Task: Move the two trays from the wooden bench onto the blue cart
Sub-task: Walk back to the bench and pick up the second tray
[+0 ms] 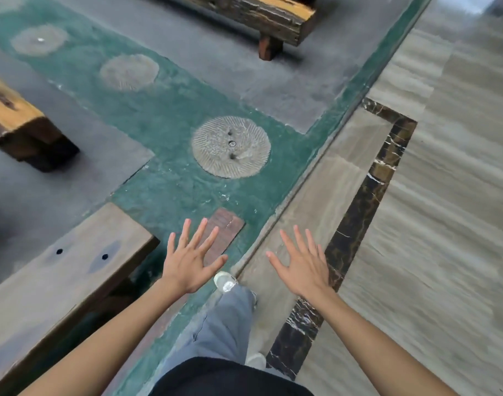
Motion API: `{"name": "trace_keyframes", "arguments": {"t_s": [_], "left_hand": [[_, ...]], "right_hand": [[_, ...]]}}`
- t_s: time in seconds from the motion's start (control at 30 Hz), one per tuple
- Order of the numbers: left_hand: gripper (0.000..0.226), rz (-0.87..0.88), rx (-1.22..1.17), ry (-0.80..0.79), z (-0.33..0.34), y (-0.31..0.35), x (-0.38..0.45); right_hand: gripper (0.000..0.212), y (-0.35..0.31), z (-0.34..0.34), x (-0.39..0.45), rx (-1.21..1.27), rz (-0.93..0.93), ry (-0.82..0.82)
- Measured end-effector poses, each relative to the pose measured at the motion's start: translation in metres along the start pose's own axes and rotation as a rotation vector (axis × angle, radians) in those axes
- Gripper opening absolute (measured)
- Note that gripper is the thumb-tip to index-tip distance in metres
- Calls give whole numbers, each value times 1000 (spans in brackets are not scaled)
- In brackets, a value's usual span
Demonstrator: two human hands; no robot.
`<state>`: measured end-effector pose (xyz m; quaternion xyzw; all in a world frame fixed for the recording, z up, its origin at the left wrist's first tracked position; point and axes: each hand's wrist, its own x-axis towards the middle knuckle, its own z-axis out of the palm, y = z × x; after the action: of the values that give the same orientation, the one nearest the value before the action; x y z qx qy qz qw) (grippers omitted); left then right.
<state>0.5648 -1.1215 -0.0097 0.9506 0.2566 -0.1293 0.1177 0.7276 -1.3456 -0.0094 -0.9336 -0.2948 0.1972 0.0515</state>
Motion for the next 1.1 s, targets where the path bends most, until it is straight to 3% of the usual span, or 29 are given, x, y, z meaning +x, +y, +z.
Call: {"name": "trace_keyframes", "arguments": {"t_s": [0.33,0.67,1.1], "left_hand": [[81,-288,-124,42,-45,-60,110],[81,-580,-278,108,-80,-136,146],[83,-1004,-327,232,-154,-293,282]], "right_hand": [[77,-92,-64,188,-116,-273,-82],[75,-222,-86,306,-197,-550,-179],[77,-462,-112,531,-299,-1026,-206]]}}
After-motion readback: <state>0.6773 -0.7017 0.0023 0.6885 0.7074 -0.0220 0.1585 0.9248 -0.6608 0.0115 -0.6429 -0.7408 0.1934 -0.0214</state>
